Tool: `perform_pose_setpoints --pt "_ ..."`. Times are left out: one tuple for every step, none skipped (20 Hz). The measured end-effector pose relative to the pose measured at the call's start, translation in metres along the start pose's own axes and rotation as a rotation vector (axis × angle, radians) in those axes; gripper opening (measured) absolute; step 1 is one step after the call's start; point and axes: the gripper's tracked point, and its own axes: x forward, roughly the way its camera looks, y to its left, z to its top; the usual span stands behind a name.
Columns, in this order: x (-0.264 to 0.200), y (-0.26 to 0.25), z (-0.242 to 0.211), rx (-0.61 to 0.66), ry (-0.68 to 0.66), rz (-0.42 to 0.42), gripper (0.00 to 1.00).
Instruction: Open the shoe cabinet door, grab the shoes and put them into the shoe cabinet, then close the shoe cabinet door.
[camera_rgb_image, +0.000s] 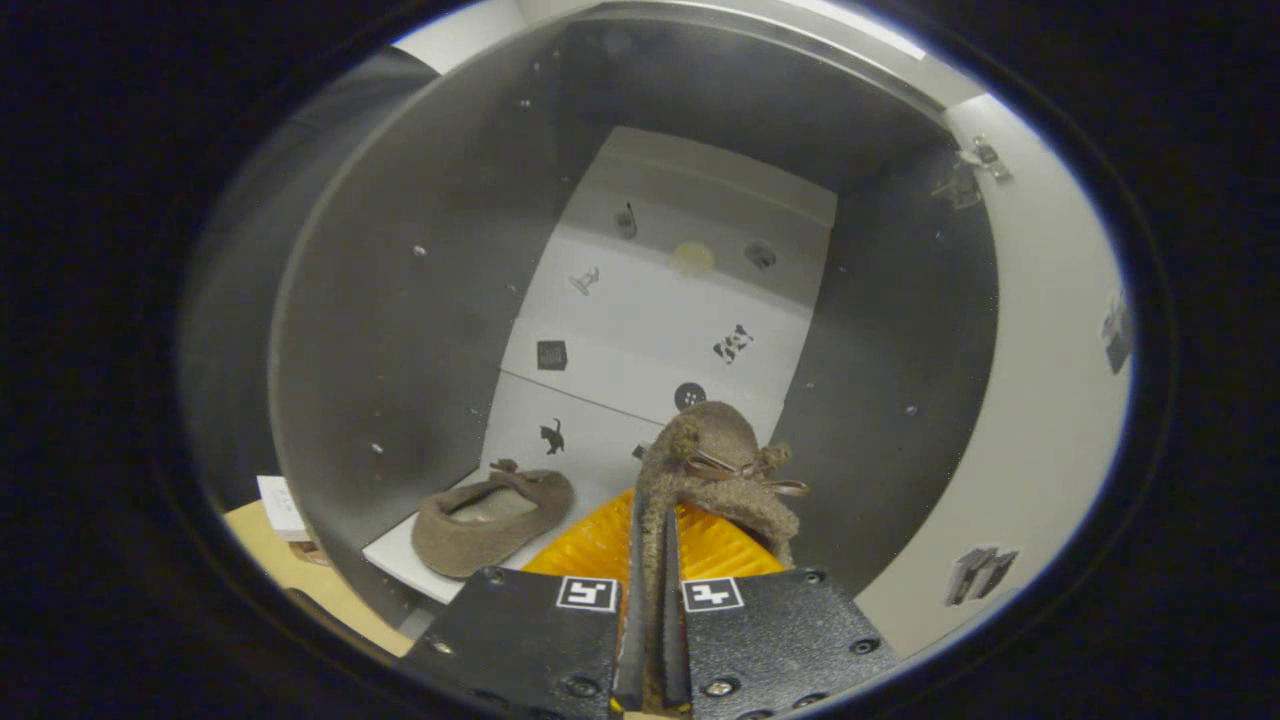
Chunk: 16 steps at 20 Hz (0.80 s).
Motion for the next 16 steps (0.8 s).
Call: perform_pose_setpoints --pt "0.012 -0.003 -0.008 -0.004 0.015 -0.010 0.11" --pt "0.023 -0.003 -0.018 -0.003 0.026 -0.018 0.11" --pt "0.035 -0.001 -0.027 0.003 0.042 -0.022 0.11" --pt "0.044 0.000 -0.034 0.013 0.054 -0.017 0.11" --pt "0.051 0.000 -0.038 0.032 0.059 -0.013 0.11" --pt "0.056 0.003 -0.042 0.062 0.069 0.002 0.11" --pt "0.061 0.007 -0.047 0.088 0.072 0.021 0.11" --pt "0.065 0.010 -0.050 0.101 0.076 0.036 0.11" --pt "0.069 0.014 -0.055 0.116 0.086 0.046 0.11" --pt "0.073 0.019 -0.060 0.136 0.098 0.055 0.11" --pt "0.076 0.022 -0.061 0.155 0.097 0.062 0.11" --pt "0.077 0.023 -0.061 0.171 0.092 0.061 0.12" --pt "0.078 0.024 -0.061 0.185 0.088 0.056 0.13" --pt "0.080 0.025 -0.061 0.196 0.091 0.054 0.15" --pt "0.078 0.026 -0.061 0.202 0.092 0.048 0.21" --pt "0.077 0.027 -0.061 0.204 0.093 0.049 0.27"
